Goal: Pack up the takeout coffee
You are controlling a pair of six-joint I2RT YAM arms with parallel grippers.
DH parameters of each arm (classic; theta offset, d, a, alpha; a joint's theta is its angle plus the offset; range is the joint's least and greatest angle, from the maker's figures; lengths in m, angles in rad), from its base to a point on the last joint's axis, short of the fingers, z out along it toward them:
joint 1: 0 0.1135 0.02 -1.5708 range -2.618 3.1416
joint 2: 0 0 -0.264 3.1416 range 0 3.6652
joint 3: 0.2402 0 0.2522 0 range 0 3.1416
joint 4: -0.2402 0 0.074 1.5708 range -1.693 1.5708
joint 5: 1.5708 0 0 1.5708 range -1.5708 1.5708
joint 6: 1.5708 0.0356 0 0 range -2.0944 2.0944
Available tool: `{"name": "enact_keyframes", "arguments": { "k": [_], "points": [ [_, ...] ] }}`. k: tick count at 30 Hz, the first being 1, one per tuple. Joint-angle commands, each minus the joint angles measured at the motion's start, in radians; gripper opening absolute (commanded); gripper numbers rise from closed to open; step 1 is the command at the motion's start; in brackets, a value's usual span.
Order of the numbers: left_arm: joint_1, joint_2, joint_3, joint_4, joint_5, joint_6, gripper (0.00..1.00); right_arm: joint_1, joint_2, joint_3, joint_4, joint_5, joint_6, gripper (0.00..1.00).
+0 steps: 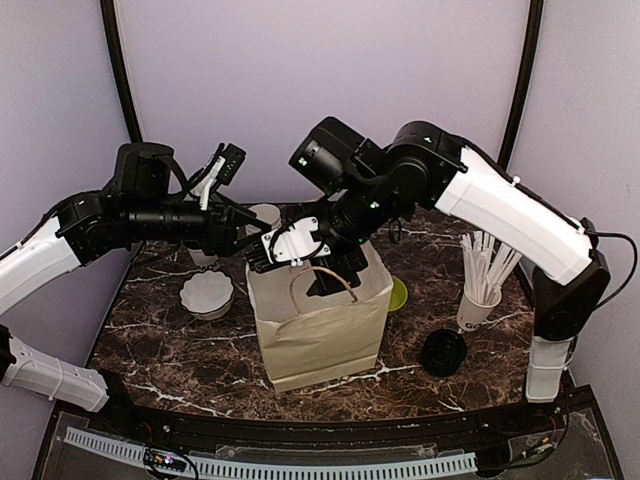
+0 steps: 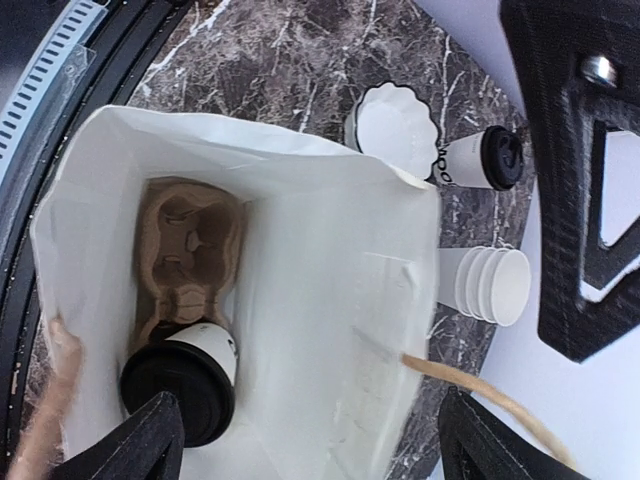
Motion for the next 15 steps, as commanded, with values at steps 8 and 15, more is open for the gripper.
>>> {"name": "enact_keyframes", "arguments": {
  "k": [8, 15],
  "points": [
    [-0.004, 0.033, 0.048, -0.010, 0.096, 0.069, 0.70, -0.067, -0.057, 0.148, -0.019, 0.009, -0.061, 0.91],
    [-0.006, 0.121, 0.060, 0.066, 0.175, 0.069, 0.72, -0.104, -0.132, 0.153, -0.034, -0.010, -0.051, 0.92]
  ]
}}
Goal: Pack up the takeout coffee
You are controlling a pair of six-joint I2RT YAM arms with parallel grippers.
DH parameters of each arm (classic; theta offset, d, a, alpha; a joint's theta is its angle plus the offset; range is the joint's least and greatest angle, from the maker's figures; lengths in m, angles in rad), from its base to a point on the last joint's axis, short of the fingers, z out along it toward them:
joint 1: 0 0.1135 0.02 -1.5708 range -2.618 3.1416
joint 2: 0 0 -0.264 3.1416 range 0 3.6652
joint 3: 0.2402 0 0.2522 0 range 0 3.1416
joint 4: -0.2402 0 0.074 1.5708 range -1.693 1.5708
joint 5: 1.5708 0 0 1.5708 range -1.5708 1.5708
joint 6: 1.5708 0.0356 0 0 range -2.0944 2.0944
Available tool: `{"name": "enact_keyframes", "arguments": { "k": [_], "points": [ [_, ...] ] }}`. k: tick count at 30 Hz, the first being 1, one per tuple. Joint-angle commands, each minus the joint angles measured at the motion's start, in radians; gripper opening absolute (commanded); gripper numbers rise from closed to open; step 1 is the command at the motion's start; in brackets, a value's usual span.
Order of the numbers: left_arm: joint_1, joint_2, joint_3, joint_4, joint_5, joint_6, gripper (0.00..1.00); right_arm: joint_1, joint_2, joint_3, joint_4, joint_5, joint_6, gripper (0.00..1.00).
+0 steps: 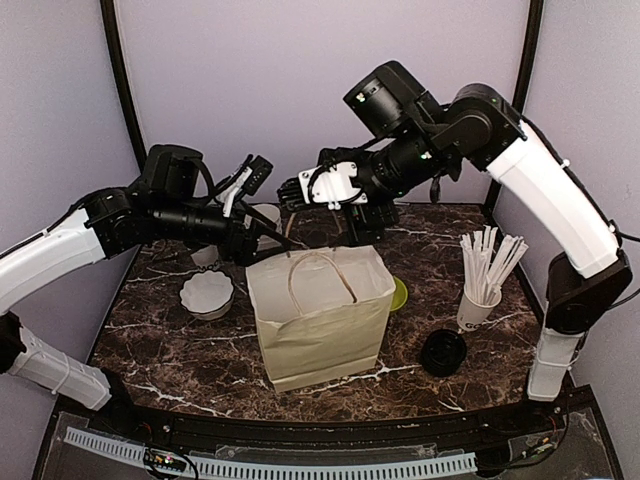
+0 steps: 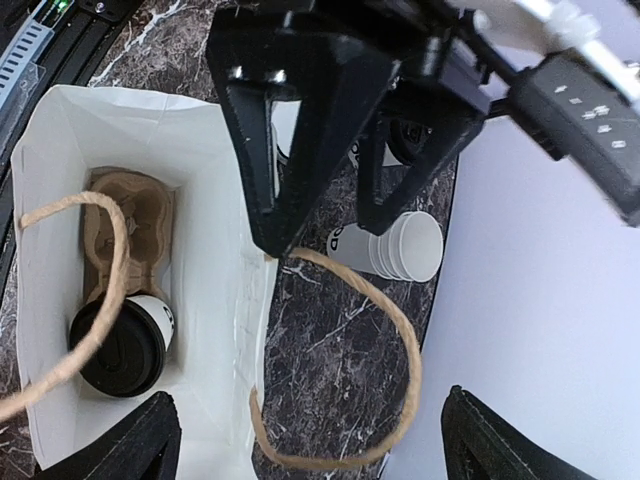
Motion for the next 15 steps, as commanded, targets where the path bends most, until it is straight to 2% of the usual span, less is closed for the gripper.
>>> {"name": "enact_keyframes", "arguments": {
  "k": [1, 4, 6, 8, 9, 10, 12, 15],
  "points": [
    [-0.006, 0.050, 0.037, 0.069, 0.079, 0.020, 0.71, -0.034, -0.085, 0.021, 0.001, -0.021, 0.008, 0.92],
    [-0.005, 0.098, 0.079, 0.072, 0.059, 0.026, 0.65, -0.092, -0.133, -0.013, 0.026, -0.032, 0.027, 0.92],
    [-0.006, 0.130, 0.112, 0.073, 0.065, 0.042, 0.53, -0.142, -0.155, -0.032, 0.044, -0.042, 0.047, 0.92],
    [-0.006, 0.157, 0.151, 0.068, 0.066, 0.070, 0.28, -0.211, -0.162, -0.039, 0.066, -0.055, 0.073, 0.91],
    [-0.006, 0.165, 0.165, 0.059, 0.066, 0.076, 0.21, -0.249, -0.162, -0.039, 0.075, -0.075, 0.087, 0.91],
    [-0.006, 0.168, 0.186, 0.054, 0.064, 0.087, 0.08, -0.289, -0.162, -0.041, 0.084, -0.091, 0.100, 0.91],
    [-0.006, 0.162, 0.204, 0.045, 0.059, 0.098, 0.00, -0.365, -0.159, -0.058, 0.097, -0.119, 0.120, 0.91],
    [-0.008, 0.118, 0.197, 0.047, 0.101, 0.091, 0.00, -0.462, -0.177, -0.139, 0.153, -0.146, 0.152, 0.90]
  ]
}}
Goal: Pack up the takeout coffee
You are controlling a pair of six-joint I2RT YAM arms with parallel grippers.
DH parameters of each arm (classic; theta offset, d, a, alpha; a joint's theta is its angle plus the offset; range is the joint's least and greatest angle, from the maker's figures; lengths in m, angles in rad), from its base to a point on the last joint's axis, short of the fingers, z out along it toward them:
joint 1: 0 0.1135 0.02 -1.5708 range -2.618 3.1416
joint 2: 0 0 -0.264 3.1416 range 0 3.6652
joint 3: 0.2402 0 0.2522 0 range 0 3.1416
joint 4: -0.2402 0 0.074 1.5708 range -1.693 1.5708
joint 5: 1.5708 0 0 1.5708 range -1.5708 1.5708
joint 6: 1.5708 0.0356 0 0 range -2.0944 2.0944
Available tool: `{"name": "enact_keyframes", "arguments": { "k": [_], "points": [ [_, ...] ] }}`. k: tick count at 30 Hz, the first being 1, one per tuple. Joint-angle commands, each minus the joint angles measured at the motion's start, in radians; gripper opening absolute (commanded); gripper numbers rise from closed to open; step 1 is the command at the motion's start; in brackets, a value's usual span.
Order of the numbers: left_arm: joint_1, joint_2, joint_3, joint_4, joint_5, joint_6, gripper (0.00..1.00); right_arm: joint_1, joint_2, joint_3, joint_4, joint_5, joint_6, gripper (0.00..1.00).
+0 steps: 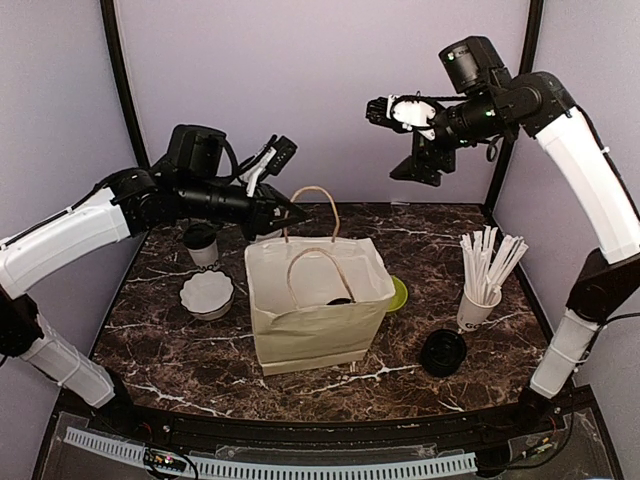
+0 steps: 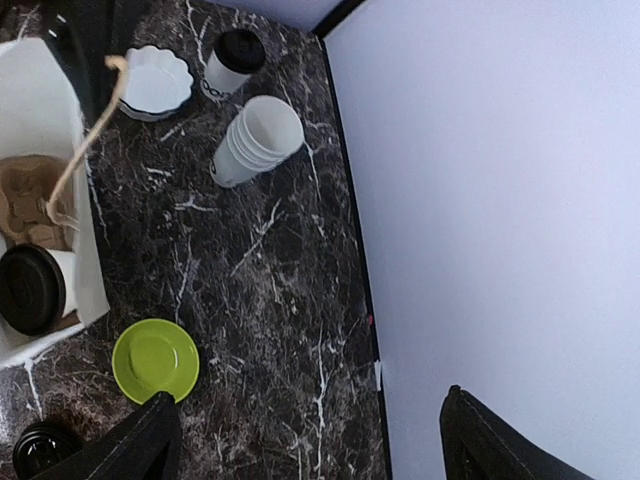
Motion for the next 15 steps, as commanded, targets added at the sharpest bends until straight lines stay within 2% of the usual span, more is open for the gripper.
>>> {"name": "enact_keyframes", "arguments": {
  "k": [1, 4, 7, 15],
  "points": [
    [-0.005, -0.088, 0.024, 0.015, 0.061, 0.005, 0.00, -0.128, -0.028, -0.132, 0.110, -0.074, 0.076, 0.90],
    [-0.025, -0.132, -0.045, 0.038, 0.119, -0.026, 0.00, -0.168, -0.087, -0.292, 0.200, -0.096, 0.092, 0.91],
    [-0.065, -0.176, -0.118, 0.064, 0.118, -0.083, 0.00, -0.176, -0.149, -0.443, 0.304, -0.097, 0.099, 0.92],
    [-0.181, -0.296, -0.307, 0.090, 0.034, -0.146, 0.00, -0.179, -0.160, -0.526, 0.300, -0.131, 0.147, 0.92]
  ]
}}
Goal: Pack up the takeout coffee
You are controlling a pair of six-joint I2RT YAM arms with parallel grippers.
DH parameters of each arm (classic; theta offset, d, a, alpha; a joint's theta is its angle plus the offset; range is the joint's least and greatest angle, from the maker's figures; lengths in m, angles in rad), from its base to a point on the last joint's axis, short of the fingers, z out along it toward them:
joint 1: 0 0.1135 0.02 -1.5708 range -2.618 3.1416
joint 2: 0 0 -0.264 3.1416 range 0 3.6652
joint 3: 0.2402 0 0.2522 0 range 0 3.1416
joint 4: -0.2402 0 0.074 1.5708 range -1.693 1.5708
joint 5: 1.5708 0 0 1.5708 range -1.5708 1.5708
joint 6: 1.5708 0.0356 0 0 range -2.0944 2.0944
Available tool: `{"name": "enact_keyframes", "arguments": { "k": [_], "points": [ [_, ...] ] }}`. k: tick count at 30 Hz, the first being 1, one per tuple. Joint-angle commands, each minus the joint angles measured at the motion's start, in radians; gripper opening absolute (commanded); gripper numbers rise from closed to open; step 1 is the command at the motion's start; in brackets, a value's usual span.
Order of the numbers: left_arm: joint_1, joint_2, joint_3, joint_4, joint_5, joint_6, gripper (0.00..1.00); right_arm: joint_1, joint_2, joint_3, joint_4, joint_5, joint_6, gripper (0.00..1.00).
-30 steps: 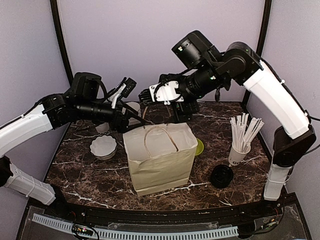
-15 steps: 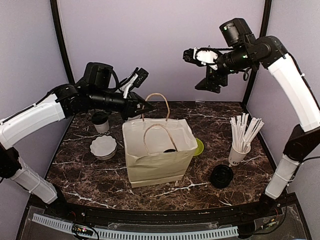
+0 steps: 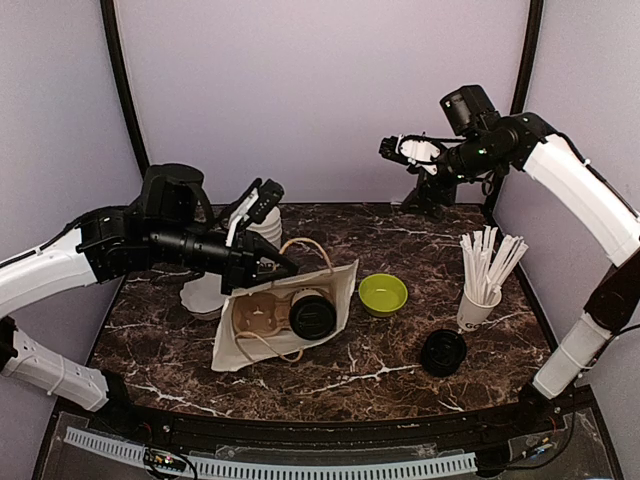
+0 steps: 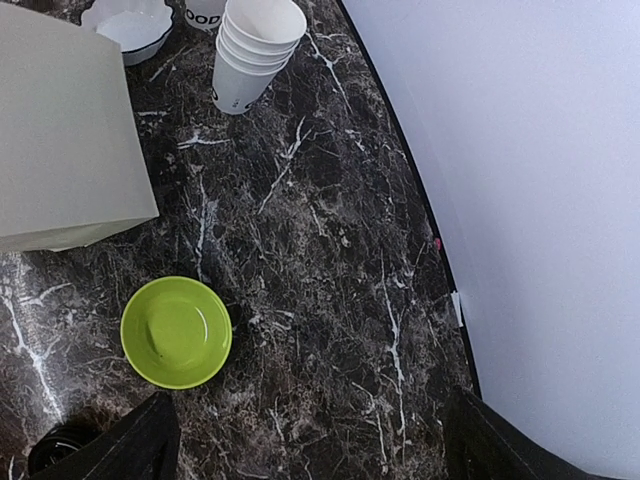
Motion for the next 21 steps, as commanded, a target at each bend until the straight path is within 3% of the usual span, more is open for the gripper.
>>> {"name": "enact_keyframes", "arguments": {
  "k": [1, 8, 21],
  "points": [
    [-0.057, -0.089, -0.086, 0.055, -0.035, -0.066, 0.00, -0.001, -0.042, -0.033, 0.059, -0.051, 0.043, 0.92],
    [-0.162, -0.099, -0.138, 0.057, -0.100, -0.088, 0.00, 0.002, -0.073, -0.091, 0.036, -0.140, 0.047, 0.91],
    [-0.182, -0.089, -0.114, 0.050, -0.184, -0.038, 0.00, 0.069, -0.112, -0.049, -0.061, -0.214, 0.031, 0.87]
  ]
}}
